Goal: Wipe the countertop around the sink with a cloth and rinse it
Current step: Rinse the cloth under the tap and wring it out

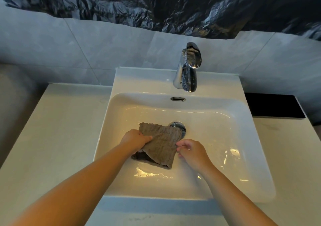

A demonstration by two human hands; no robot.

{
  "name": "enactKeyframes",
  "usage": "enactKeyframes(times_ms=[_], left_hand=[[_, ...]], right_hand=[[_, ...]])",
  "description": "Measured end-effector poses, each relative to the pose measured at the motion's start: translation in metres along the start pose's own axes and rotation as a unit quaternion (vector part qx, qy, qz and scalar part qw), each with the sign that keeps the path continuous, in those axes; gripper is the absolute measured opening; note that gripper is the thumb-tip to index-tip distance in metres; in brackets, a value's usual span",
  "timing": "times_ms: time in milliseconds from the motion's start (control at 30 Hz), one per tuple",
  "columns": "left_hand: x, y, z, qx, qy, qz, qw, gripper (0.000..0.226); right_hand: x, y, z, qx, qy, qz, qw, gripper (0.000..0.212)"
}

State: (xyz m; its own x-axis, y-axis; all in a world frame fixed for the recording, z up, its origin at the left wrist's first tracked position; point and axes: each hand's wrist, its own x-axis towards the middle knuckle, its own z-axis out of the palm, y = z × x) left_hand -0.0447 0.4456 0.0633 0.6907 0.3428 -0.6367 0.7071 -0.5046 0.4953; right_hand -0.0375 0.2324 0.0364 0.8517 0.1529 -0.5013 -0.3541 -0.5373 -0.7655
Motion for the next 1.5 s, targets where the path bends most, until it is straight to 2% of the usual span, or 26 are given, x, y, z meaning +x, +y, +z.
enactKeyframes(times_ms=[100,233,333,400,533,633,733,833,900,967,1067,1133,1267,1400,1500], left_hand=[[-0.001,-0.004,0.006,-0.027,0.057,0.084,0.995,0.026],[-0.011,-0.014,0.010,-0.018,0.163,0.193,0.967,0.025],[-0.010,-0.024,0.012,0.011,0.148,0.166,0.975,0.020],[-0.004,-0.029,0.013,0.041,0.150,0.144,0.977,0.015],[0.008,-0.035,0.011,0.115,0.177,0.149,0.966,0.013],[0.011,-0.038,0.011,0.176,0.165,0.160,0.957,0.014],[0.007,-0.037,0.012,0.187,0.144,0.163,0.958,0.017],[-0.007,-0.041,0.013,0.176,0.157,0.189,0.953,0.039],[-0.015,-0.047,0.013,0.193,0.191,0.268,0.924,0.041],[-0.020,-0.053,0.012,0.214,0.154,0.338,0.903,0.029],[-0.021,-0.061,0.009,0.251,0.047,0.334,0.907,0.031],[-0.018,-0.063,0.008,0.262,0.034,0.334,0.905,0.033],[-0.013,-0.058,0.005,0.312,0.039,0.361,0.878,0.021],[-0.013,-0.064,0.006,0.329,0.060,0.407,0.850,0.014],[-0.020,-0.064,0.003,0.300,0.070,0.445,0.841,0.009]], right_hand=[[0.001,0.003,0.000,0.014,0.009,0.008,1.000,0.020],[0.003,0.004,0.009,0.002,0.021,0.025,0.999,0.011],[0.003,-0.003,0.019,-0.072,0.040,0.051,0.995,0.028],[0.000,-0.010,0.024,-0.121,0.019,0.067,0.990,0.038],[-0.004,-0.017,0.032,-0.196,0.001,0.072,0.978,0.033],[-0.005,-0.013,0.034,-0.158,-0.006,0.053,0.986,0.028],[-0.009,-0.013,0.028,-0.094,0.011,0.065,0.993,0.018],[-0.013,-0.012,0.019,-0.050,0.020,0.089,0.995,0.019],[-0.018,-0.010,0.015,-0.113,0.013,0.045,0.992,0.028],[-0.026,-0.010,0.014,-0.216,-0.004,-0.041,0.976,0.032],[-0.034,-0.012,0.014,-0.320,-0.039,-0.137,0.936,0.028],[-0.035,-0.011,0.015,-0.353,-0.051,-0.163,0.920,0.025],[-0.033,-0.011,0.012,-0.340,-0.040,-0.211,0.916,0.012],[-0.043,-0.018,-0.006,-0.212,-0.026,-0.238,0.947,0.004],[-0.052,-0.011,-0.015,-0.187,-0.025,-0.238,0.953,0.008]])
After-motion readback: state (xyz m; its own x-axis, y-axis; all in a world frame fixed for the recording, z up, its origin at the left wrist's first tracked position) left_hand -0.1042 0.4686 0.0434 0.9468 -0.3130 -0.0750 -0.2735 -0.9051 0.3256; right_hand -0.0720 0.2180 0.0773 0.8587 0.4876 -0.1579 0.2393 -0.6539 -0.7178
